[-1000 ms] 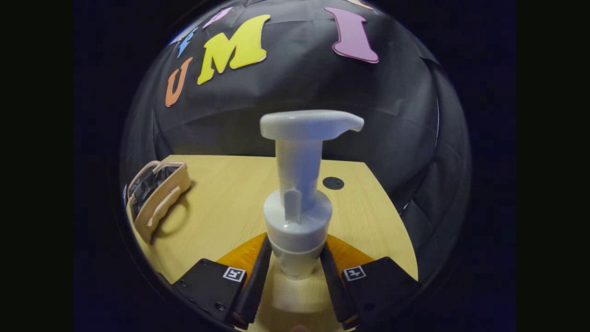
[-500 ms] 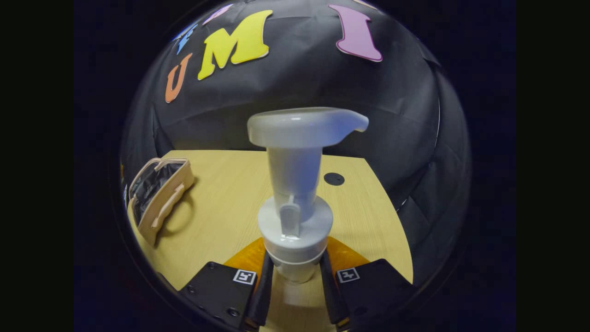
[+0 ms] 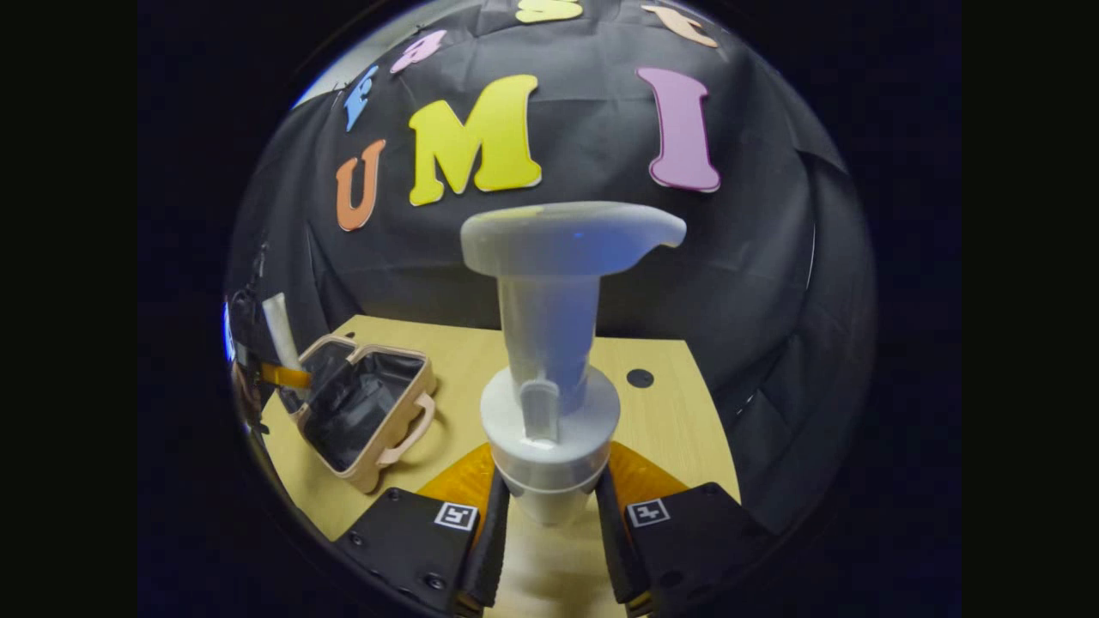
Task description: First open the suitcase, pack the skin care products into it, and then close the suitcase.
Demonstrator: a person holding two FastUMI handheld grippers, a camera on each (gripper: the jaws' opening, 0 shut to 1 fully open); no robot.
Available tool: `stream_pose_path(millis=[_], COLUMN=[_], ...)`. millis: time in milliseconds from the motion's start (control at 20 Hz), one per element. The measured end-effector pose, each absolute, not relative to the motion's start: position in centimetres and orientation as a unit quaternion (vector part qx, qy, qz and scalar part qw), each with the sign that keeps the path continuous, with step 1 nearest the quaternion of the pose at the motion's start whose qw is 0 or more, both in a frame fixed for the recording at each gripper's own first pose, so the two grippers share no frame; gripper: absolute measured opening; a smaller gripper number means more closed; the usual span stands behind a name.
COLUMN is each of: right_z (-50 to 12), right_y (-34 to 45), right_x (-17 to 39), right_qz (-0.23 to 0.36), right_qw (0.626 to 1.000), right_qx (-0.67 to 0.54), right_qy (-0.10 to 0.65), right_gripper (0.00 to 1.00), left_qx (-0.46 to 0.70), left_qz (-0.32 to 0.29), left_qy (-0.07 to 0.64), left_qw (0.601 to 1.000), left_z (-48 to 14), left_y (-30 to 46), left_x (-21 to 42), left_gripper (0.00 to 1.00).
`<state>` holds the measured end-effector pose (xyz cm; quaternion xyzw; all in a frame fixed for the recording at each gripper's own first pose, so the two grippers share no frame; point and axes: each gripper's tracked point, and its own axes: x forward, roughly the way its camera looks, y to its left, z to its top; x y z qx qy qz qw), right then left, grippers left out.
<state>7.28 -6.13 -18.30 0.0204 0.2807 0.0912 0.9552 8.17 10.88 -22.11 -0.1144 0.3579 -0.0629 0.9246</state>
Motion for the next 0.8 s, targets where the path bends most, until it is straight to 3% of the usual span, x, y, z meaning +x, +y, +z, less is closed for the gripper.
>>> stream_pose_path(millis=[150, 250, 600, 800], right_z=[-16.4, -15.8, -15.9, -15.8], right_y=[-6.5, -7.2, -7.4, -6.5], right_x=[5.1, 3.9, 1.0, 0.4], right_qz=[0.067, 0.046, 0.015, 0.02], right_qw=[0.955, 0.956, 0.953, 0.952], right_qx=[0.052, 0.049, 0.046, 0.045], right_qy=[0.285, 0.284, 0.298, 0.301], right_gripper=[0.46, 0.43, 0.46, 0.44], left_qx=[-0.103, -0.115, -0.123, -0.094], left_qz=[-0.101, -0.123, -0.11, -0.09], left_qy=[0.395, 0.458, 0.599, 0.625], left_qw=[0.907, 0.873, 0.783, 0.77], left_z=[-25.0, -27.9, -32.1, -33.1], left_y=[11.2, 10.8, 10.4, 10.7], left_x=[9.5, 9.1, 7.9, 7.6], left_gripper=[0.47, 0.47, 0.47, 0.47])
